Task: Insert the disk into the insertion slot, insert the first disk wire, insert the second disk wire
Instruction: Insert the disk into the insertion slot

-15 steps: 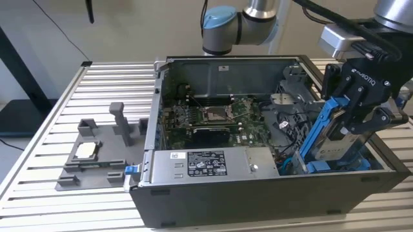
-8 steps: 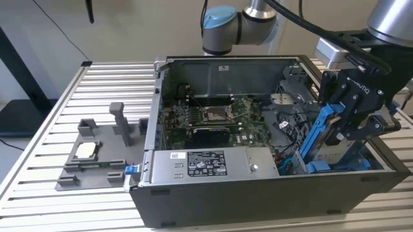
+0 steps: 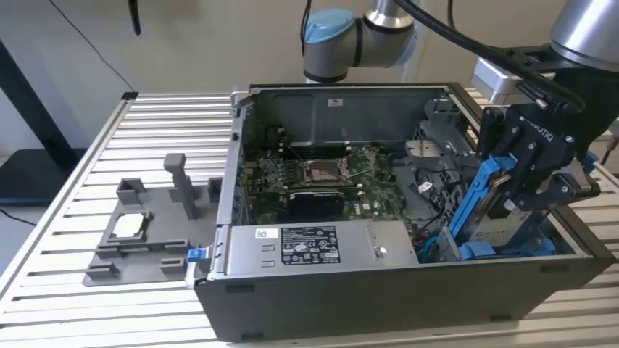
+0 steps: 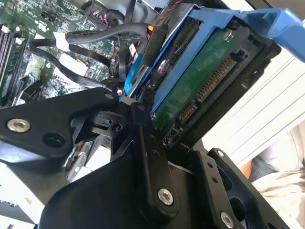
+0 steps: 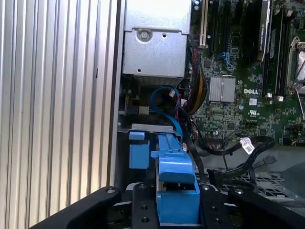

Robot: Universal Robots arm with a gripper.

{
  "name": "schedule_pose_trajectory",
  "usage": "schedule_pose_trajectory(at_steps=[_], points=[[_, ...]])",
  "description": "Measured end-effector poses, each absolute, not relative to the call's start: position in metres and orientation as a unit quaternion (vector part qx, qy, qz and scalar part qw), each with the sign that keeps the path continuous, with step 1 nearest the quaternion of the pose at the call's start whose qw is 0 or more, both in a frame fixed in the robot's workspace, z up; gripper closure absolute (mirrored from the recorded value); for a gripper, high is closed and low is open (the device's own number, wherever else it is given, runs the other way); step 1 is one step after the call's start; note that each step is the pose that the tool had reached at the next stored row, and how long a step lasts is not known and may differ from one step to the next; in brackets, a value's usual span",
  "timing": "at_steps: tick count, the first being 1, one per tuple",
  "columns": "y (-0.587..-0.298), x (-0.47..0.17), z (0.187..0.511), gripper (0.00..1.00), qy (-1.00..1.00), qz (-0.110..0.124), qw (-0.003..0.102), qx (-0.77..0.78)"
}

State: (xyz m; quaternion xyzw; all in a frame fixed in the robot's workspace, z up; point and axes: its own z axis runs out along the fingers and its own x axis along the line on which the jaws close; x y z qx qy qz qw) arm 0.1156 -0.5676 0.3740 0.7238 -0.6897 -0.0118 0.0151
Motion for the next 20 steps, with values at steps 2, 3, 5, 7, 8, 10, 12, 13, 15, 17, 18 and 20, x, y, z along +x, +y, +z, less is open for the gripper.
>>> schedule_pose_trajectory(at_steps=[2,3,5,7,8,10,12,13,15,17,18,20], points=[[-0.567,0.116,0.374,0.66,-0.690,-0.012,0.015,0.724],[-0.568,0.116,0.374,0.60,-0.690,-0.012,0.015,0.724],[-0.568,0.116,0.374,0.53,-0.690,-0.012,0.015,0.724],[-0.568,0.116,0.374,0.53,-0.690,-0.012,0.015,0.724],[-0.567,0.116,0.374,0.53,-0.690,-0.012,0.015,0.724],[-0.567,0.116,0.374,0.53,-0.690,-0.012,0.015,0.723],[-0.567,0.116,0.374,0.53,-0.690,-0.012,0.015,0.723],[-0.567,0.116,0.375,0.53,-0.690,-0.012,0.015,0.723],[-0.567,0.116,0.377,0.53,-0.690,-0.011,0.014,0.724],[-0.566,0.116,0.380,0.53,-0.690,-0.011,0.014,0.724],[-0.565,0.116,0.382,0.53,-0.690,-0.010,0.014,0.723],[-0.564,0.115,0.386,0.53,-0.690,-0.009,0.013,0.724]])
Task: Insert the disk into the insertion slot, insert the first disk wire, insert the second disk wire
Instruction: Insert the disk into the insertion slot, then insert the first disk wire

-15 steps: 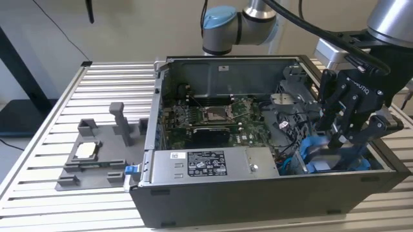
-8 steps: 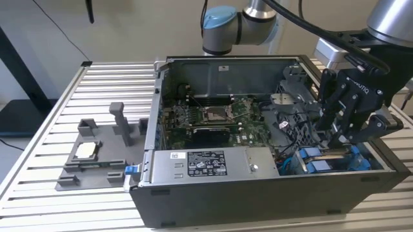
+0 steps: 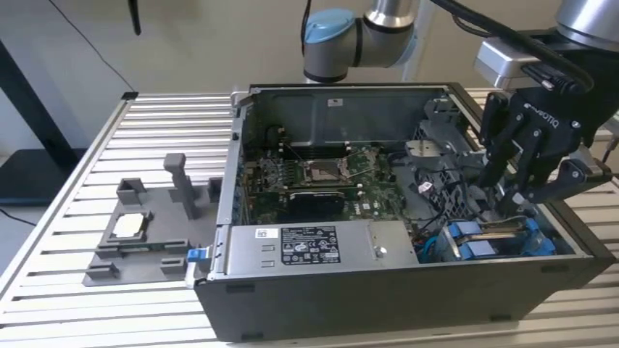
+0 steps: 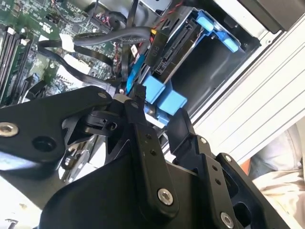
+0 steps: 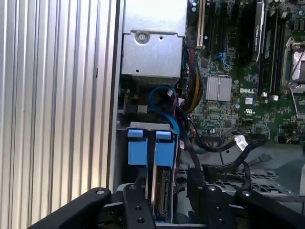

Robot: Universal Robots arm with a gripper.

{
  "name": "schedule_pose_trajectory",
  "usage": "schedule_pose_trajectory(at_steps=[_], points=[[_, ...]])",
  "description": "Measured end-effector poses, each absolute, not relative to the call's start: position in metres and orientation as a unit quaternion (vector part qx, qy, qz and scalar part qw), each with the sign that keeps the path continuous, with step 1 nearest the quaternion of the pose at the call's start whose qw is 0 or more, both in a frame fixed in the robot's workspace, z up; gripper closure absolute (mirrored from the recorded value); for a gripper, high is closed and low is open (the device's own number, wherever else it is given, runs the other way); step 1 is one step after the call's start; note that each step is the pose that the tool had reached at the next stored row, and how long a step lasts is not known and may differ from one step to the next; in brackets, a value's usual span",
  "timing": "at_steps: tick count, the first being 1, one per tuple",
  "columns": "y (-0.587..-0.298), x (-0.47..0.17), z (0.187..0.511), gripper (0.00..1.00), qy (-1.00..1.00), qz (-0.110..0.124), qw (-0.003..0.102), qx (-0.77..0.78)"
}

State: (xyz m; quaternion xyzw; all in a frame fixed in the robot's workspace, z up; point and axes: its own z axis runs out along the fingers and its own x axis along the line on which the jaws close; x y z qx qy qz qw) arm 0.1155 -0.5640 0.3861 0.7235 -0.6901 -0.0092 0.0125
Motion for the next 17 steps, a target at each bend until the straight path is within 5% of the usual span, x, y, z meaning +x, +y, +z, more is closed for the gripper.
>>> schedule_pose_trajectory(at_steps=[5,10,17], points=[[-0.561,0.115,0.394,0.53,-0.690,-0.004,0.007,0.724],[-0.560,0.115,0.394,0.53,-0.690,0.023,-0.020,0.723],[-0.551,0.115,0.394,0.53,-0.689,0.045,-0.041,0.722]])
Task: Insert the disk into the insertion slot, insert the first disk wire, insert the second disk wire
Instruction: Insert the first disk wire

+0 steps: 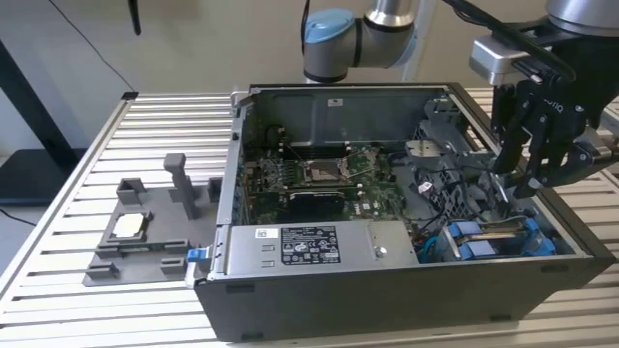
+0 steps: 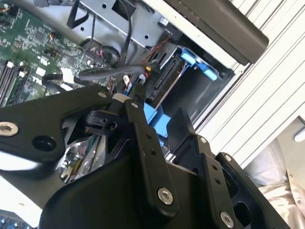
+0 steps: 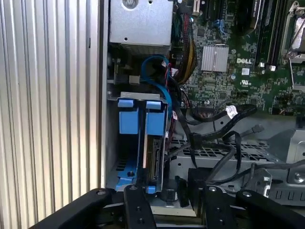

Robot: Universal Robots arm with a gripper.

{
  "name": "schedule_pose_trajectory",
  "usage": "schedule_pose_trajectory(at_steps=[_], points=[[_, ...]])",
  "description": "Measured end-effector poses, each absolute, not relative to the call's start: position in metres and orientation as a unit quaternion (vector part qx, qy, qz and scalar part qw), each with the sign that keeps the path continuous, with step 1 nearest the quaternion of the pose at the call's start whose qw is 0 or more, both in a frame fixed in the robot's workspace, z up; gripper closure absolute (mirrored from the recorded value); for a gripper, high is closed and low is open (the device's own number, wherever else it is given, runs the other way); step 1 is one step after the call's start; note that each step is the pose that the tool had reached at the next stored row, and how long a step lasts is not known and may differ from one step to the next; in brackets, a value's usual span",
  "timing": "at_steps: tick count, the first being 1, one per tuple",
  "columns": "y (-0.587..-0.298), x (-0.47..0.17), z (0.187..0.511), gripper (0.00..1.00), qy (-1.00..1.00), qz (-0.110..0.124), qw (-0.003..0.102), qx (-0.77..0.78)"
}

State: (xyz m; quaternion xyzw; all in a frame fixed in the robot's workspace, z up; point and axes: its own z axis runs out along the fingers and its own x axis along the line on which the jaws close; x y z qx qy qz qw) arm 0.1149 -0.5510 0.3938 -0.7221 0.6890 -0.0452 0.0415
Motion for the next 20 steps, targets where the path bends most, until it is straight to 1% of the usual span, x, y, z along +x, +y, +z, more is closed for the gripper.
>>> schedule_pose_trajectory(at_steps=[3,9,15,20], points=[[-0.5505,0.1150,0.3938,0.53,0.688,-0.051,0.047,-0.722],[-0.5481,0.1149,0.3920,0.53,0.687,-0.054,0.050,-0.723],[-0.5447,0.1158,0.3884,0.53,0.685,-0.060,0.056,-0.724],[-0.5444,0.1165,0.3871,0.53,0.684,-0.061,0.057,-0.725]])
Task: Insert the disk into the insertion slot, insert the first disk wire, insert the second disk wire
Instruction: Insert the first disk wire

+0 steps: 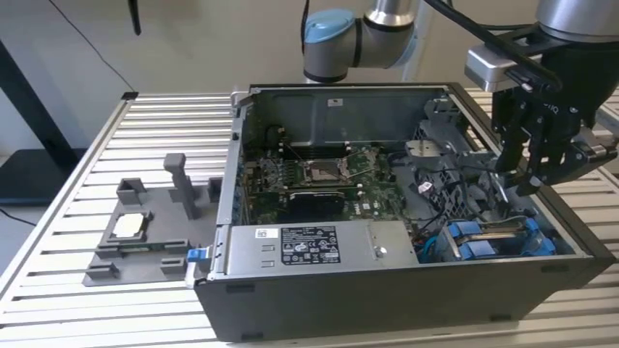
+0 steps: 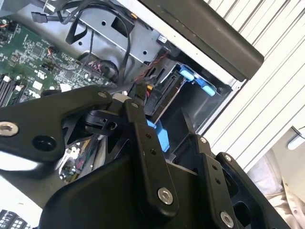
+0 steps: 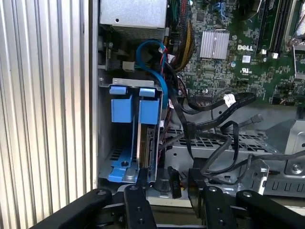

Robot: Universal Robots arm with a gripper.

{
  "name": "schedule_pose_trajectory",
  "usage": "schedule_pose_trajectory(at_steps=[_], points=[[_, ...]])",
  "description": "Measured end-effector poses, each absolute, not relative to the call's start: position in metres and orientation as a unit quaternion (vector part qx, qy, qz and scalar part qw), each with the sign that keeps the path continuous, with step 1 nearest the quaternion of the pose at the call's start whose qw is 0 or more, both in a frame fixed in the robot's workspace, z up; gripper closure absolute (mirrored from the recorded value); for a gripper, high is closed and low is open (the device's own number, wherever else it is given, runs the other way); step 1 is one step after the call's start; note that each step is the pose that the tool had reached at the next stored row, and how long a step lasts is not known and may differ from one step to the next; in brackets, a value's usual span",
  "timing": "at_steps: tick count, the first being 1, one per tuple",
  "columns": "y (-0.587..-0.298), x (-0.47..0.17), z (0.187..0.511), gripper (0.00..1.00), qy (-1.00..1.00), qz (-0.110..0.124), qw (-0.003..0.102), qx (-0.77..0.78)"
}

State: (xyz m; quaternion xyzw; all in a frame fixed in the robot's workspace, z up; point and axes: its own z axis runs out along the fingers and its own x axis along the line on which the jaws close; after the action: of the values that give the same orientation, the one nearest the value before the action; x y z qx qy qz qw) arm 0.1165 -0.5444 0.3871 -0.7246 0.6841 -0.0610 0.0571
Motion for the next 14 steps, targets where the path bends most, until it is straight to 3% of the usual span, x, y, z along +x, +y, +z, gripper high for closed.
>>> schedule_pose_trajectory(at_steps=[14], points=[[-0.5444,0.1174,0.3856,0.53,0.684,-0.063,0.057,-0.725]])
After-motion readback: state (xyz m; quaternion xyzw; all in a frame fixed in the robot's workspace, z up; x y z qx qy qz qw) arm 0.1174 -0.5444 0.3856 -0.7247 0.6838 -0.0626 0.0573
